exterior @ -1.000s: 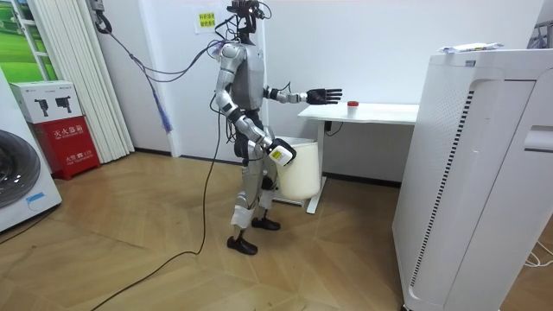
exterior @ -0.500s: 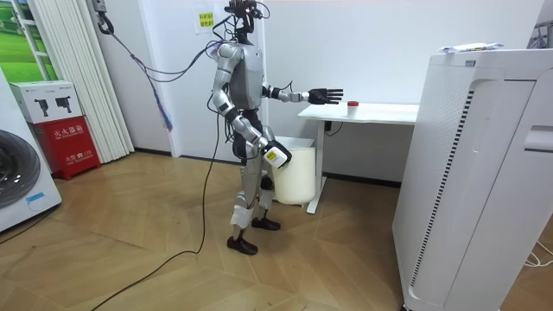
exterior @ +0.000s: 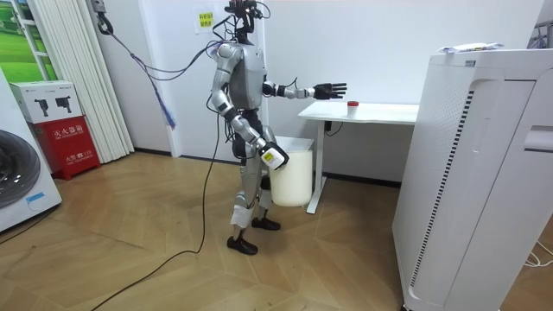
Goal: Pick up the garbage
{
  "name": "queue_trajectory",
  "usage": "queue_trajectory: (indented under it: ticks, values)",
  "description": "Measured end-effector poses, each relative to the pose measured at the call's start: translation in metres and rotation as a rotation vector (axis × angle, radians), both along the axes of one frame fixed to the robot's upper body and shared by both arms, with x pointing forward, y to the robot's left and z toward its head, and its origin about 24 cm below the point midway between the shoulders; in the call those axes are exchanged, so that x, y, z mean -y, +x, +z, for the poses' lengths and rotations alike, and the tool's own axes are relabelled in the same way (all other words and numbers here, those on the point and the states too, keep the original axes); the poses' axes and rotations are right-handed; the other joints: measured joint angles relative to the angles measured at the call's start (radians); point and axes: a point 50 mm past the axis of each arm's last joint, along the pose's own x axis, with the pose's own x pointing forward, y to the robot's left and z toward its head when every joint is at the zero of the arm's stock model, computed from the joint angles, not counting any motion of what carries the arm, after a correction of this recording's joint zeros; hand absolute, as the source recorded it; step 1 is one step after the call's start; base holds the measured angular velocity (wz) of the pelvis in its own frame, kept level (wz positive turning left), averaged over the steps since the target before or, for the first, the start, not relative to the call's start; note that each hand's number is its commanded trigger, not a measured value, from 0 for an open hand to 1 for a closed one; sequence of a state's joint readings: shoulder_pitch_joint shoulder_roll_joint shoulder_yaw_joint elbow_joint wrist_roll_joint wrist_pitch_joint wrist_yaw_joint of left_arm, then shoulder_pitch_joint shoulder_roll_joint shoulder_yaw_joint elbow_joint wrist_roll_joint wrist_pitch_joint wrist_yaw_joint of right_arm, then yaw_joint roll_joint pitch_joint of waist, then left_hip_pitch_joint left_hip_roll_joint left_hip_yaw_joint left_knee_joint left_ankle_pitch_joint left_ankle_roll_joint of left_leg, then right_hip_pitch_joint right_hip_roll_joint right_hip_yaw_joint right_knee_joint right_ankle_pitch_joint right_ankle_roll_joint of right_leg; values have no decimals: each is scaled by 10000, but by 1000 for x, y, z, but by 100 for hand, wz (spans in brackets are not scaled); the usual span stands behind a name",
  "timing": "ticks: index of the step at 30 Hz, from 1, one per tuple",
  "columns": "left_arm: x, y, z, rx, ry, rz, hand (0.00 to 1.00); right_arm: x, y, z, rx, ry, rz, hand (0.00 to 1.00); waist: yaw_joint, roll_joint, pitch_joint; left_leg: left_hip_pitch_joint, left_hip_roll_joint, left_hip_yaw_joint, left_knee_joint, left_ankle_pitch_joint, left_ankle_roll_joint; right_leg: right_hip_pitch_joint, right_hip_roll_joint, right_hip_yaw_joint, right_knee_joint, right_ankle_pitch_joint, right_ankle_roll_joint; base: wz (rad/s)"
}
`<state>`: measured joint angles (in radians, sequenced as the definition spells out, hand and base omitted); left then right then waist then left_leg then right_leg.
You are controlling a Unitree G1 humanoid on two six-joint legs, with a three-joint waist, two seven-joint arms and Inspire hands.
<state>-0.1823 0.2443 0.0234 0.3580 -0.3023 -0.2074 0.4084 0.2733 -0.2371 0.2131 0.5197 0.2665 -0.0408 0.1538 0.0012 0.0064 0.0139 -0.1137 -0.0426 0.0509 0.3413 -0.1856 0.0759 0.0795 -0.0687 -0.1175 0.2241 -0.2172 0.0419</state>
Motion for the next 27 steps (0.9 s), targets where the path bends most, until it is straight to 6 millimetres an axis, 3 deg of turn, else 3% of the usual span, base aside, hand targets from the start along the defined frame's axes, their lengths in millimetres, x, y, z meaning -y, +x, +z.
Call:
queue_trajectory:
  ticks: [8, 20, 27]
  values:
    - [-5, 1, -7, -366, -143, 300, 0, -1, -3, -1, -87, 46, -13, 100, -82, -56, 27, -303, 41, 34, 131, -3, 9, -290, 17, 24, 184, 1, 2, -2]
    - [-5, 30, 5, -252, -575, 400, 0, -5, -9, -7, -575, 15, 88, 100, -209, 62, 96, -1156, 308, 153, 714, -88, 42, -1001, 209, 138, 369, 124, -34, -3]
    - [-4, 37, 4, -444, -969, 288, 0, -6, 2, -8, -651, 10, 148, 100, -298, 88, 104, -1638, 340, 190, 849, -88, 54, -1575, 240, 268, 594, 162, -15, -5]
